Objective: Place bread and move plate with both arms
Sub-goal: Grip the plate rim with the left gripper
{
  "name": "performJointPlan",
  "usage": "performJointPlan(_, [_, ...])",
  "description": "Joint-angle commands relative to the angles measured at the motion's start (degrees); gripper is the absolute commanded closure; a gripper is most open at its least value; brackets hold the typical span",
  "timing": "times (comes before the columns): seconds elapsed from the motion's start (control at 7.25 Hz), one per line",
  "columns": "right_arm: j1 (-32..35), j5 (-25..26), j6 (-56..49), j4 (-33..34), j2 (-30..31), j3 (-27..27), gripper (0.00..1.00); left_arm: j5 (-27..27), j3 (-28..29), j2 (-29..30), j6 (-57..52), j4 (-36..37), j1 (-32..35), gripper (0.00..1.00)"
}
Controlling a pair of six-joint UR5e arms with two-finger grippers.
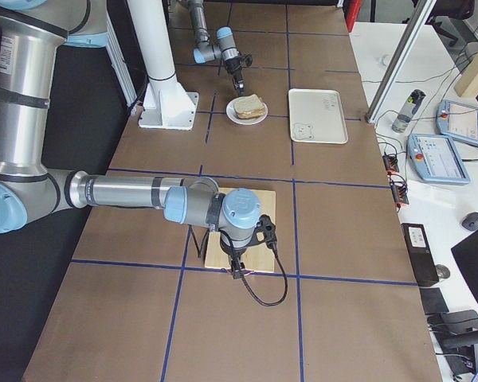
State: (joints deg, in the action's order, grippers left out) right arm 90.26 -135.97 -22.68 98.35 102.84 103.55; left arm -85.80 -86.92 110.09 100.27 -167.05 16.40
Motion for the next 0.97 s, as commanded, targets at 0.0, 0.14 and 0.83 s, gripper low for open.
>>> performJointPlan(0.0, [0.00, 0.00, 0.00, 0.00, 0.00, -0.01, 0.00, -0.07, 0.52, 0.21, 0.10, -0.12, -0.05, 0.60])
performJointPlan(0.14, [0.00, 0.00, 0.00, 0.00, 0.00, -0.01, 0.00, -0.07, 0.70, 0.13, 0.10, -1.42, -0.14, 0.67])
performJointPlan(0.83, [0.00, 0.00, 0.09, 0.00, -0.09, -0.01, 0.00, -0.07, 2.62, 1.17, 0.10, -1.61, -0.84, 0.68])
